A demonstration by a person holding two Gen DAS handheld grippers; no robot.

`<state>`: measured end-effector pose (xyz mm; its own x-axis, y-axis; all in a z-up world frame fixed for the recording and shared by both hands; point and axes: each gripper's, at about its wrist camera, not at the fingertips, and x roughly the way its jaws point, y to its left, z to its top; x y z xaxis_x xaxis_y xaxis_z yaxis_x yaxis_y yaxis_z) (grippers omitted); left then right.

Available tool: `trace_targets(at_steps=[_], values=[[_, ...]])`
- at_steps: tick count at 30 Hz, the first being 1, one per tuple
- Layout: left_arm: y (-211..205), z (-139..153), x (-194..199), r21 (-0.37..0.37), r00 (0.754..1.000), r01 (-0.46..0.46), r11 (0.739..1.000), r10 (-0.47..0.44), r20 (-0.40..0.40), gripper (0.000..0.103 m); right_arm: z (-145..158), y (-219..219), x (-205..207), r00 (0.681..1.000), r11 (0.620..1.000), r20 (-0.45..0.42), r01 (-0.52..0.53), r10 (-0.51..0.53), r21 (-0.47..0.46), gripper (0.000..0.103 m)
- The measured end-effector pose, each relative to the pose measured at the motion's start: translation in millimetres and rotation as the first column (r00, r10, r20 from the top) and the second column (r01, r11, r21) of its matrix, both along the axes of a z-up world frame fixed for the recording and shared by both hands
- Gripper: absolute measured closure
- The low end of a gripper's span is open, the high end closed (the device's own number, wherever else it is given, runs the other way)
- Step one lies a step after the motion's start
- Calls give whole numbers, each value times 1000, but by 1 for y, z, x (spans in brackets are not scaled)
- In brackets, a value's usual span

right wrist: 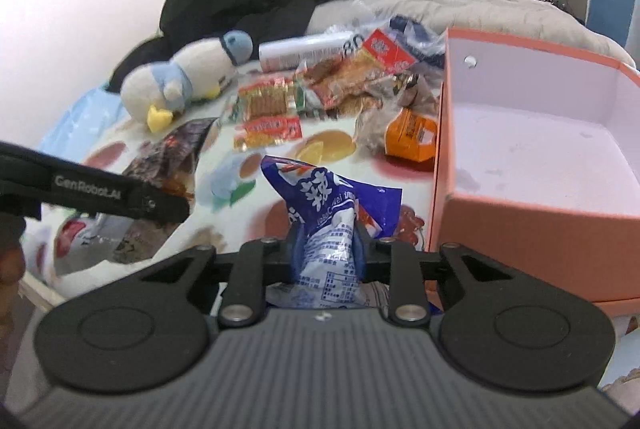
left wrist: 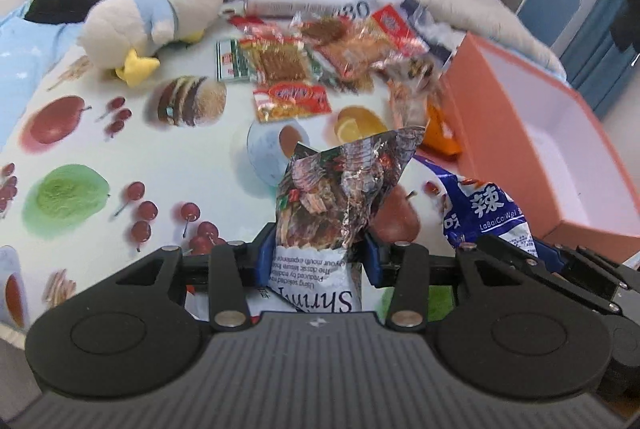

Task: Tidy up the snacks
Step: 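Lift both held bags and carry them toward the pink box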

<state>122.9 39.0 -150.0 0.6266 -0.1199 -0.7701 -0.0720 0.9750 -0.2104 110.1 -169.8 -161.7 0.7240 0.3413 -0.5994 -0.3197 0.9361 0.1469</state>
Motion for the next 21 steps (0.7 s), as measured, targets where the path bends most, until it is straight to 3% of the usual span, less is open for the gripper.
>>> trace_targets(at_steps=[9,21], values=[[-13,44,-30,-22,998,-3,1000,4,64,54,43,-18,-26,997,998,64,27,-31,64,75],[-59,78,-50,-86,989,83,993,-71,128,54,79,-53,-57,989,991,114,75,-89,114,75]])
